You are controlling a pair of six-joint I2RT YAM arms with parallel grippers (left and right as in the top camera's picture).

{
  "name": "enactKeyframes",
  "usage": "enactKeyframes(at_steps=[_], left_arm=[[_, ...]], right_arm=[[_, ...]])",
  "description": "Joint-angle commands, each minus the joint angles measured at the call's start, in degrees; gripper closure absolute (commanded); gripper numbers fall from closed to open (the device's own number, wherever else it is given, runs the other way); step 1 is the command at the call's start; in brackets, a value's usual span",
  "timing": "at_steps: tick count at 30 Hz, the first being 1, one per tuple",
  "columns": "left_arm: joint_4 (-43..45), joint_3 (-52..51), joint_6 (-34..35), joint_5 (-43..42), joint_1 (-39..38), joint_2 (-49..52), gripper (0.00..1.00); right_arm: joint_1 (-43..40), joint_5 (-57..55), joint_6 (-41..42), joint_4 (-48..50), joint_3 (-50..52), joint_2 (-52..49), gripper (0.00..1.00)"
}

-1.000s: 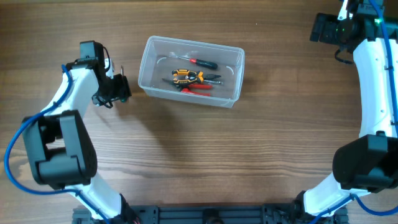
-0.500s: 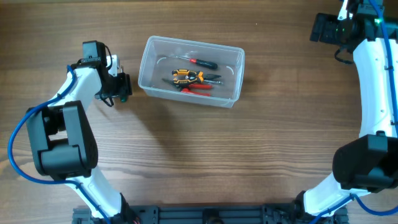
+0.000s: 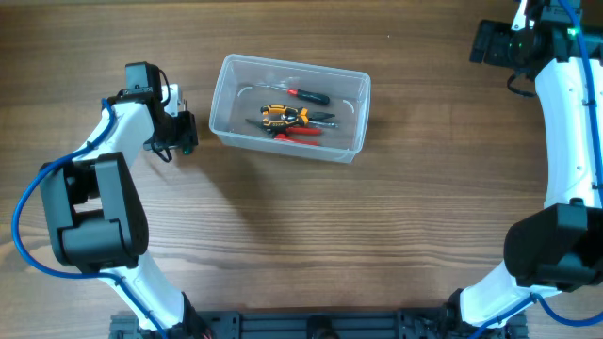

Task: Pack container
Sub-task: 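Lower the left gripper, grasp the green screwdriver, and lift it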

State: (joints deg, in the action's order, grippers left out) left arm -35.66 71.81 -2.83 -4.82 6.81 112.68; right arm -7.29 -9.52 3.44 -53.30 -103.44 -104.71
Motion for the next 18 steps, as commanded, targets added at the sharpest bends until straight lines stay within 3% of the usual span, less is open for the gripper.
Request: enactKeyframes(at_steps=[1, 13, 18], left_arm=[[-0.11, -0.52, -1.03, -1.14, 0.07, 1.38, 0.45], [-1.16, -0.5, 0.24, -1.14, 0.07, 4.76, 0.44], [-1.22, -0.5, 0.26, -1.16, 0.07, 4.76, 0.51]], right_arm=[[0.13, -0.79, 1.07, 0.11, -0.81, 1.42, 0.0], [0.13, -0.79, 1.07, 0.11, -0.81, 1.42, 0.0], [0.13, -0.79, 1.07, 0.11, -0.81, 1.42, 0.0]])
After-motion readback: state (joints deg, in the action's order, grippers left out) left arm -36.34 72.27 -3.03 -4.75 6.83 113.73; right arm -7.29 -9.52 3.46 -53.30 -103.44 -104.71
